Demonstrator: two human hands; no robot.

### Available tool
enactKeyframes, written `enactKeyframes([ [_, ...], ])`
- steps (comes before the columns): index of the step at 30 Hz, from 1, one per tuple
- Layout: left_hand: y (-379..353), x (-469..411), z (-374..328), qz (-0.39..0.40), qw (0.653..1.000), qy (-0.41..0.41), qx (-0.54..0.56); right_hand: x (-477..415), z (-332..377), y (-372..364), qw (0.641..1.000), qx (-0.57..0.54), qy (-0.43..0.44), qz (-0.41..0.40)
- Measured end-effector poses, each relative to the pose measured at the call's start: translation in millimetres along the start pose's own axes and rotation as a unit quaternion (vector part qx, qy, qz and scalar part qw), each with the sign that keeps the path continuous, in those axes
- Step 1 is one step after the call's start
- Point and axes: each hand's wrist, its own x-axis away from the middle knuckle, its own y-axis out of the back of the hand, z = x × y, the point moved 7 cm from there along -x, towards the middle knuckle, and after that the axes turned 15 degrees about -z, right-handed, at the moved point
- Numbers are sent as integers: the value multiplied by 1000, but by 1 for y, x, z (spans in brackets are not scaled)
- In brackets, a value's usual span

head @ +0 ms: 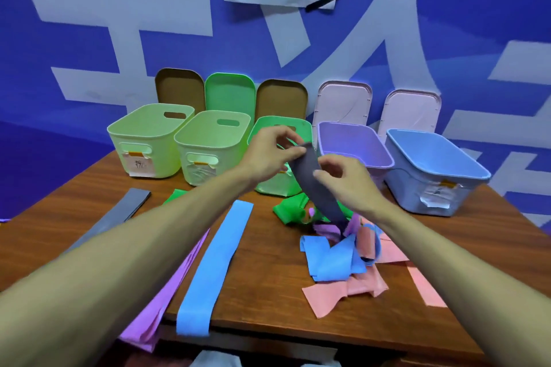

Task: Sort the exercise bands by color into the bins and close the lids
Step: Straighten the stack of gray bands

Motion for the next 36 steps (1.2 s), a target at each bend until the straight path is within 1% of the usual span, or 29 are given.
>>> enactKeyframes([
  [1, -3, -3, -7, -2, 1000, -4, 15, -5, 0, 9, 999, 2, 2, -41],
  [3, -7, -3, -11, -10, 998, 12, 68, -12, 1, 21, 996, -1, 6, -91],
  [6, -11, 8, -1, -17, 985, 83, 150, -22, 6, 34, 989, -24, 11, -146],
  [9, -14, 28, 21, 28, 981, 138, 135, -32, 13, 44, 983, -51, 5, -178],
  [14, -21, 50, 41, 93, 977, 161, 106, -43, 37, 52, 972, -106, -5, -210],
  [17, -30, 53, 39, 124, 974, 158, 104, -48, 50, 47, 961, -176, -45, -209],
  [19, -31, 53, 39, 117, 976, 153, 99, -48, 55, 42, 951, -219, -76, -207],
  [22, -25, 53, 48, 104, 978, 160, 87, -46, 62, 30, 922, -308, -139, -186],
  [24, -17, 54, 51, 103, 974, 165, 120, -45, 68, 20, 902, -361, -172, -163],
  [27, 0, 59, 51, 120, 954, 207, 182, -46, 78, 2, 885, -404, -189, -135],
  [28, 9, 60, 52, 125, 949, 217, 190, -47, 81, -4, 879, -417, -194, -129],
  [30, 33, 60, 59, 116, 954, 218, 172, -49, 84, -21, 870, -426, -212, -128],
  [33, 84, 66, 79, 66, 965, 225, 118, -47, 88, -63, 882, -397, -231, -103],
  [36, 150, 75, 107, -15, 971, 230, 57, -39, 100, -120, 904, -348, -242, -52],
])
